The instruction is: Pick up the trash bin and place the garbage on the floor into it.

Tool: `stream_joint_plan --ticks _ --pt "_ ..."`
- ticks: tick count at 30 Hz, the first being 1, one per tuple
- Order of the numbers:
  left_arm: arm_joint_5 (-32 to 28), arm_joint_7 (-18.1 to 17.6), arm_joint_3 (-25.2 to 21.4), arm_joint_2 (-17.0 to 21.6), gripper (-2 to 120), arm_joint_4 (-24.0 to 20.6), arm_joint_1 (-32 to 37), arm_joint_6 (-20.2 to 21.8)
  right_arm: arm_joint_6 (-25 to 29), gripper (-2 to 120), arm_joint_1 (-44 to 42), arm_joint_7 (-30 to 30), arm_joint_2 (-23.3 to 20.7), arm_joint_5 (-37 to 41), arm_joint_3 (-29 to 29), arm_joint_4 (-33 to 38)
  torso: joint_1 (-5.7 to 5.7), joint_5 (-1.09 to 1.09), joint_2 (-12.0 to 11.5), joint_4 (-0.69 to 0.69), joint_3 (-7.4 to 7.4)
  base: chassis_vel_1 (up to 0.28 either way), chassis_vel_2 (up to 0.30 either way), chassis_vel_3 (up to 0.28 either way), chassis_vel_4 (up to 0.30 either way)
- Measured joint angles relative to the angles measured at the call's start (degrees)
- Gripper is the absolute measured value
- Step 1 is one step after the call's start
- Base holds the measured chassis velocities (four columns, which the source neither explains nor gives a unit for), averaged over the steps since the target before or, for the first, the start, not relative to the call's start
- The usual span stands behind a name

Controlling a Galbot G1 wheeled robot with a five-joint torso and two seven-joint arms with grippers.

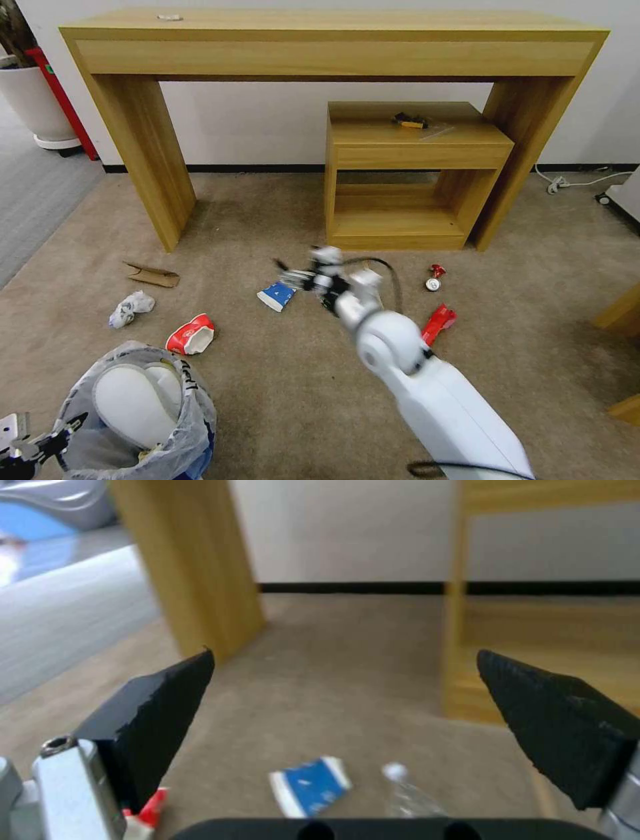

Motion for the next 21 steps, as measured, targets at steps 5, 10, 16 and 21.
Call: stream_joint_plan --ticks 5,10,16,21 --pt "0.2 1.3 -0.3 -0.8 0 -0.5 0.2 0.0 1.6 100 -8.4 -0.7 -0.4 -1.2 10.1 3.9 0.00 -0.01 0.0 0.03 -0.01 0.000 0.000 0.000 0.000" --pt "0.8 2.1 -0.4 -1.4 0 -1.0 0.4 0.0 1.8 100 -12.9 -0.9 0.1 -2.5 14.4 6.4 0.00 -0.02 0.0 0.02 -0.01 0.021 0.016 -0.032 -0.026" --pt "1.3 3.6 -0.5 -2.1 0 -2.7 1.6 0.0 2.2 100 -19.1 -1.3 0.6 -5.6 18.7 10.6 0.00 -0.02 0.0 0.02 0.00 0.114 0.119 -0.127 -0.122" --pt "1.7 4.7 -0.7 -2.3 0 -3.0 2.5 0.0 2.4 100 -22.0 -1.6 0.7 -6.9 20.0 12.4 0.00 -0.02 0.0 0.03 0.00 0.217 0.232 -0.207 -0.192"
